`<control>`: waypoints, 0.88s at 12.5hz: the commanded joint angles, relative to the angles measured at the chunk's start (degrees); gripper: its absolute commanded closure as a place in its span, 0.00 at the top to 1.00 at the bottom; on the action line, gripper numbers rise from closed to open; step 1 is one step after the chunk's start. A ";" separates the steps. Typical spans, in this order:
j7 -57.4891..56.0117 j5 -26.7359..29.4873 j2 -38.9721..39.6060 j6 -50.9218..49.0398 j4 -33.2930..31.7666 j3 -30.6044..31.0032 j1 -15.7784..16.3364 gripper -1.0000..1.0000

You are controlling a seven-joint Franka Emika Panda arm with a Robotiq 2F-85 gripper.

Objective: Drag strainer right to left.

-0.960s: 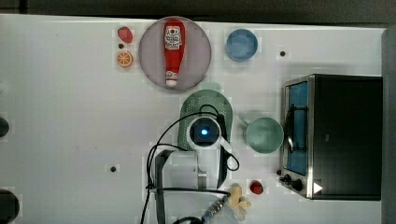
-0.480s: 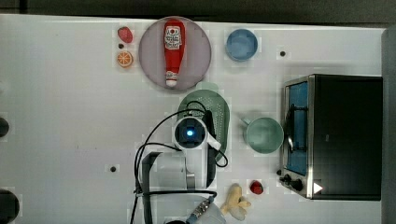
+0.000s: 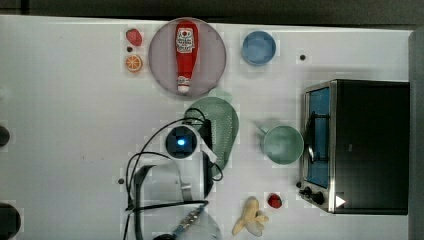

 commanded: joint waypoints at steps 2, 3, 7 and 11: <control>12.87 0.82 -0.40 -0.95 1.14 2.05 7.49 1.00; 13.64 0.82 0.12 -1.19 1.92 2.23 8.59 1.00; 14.58 1.32 2.72 -1.58 5.76 2.23 12.63 1.00; 14.82 5.29 4.87 -3.69 10.21 2.24 16.33 1.00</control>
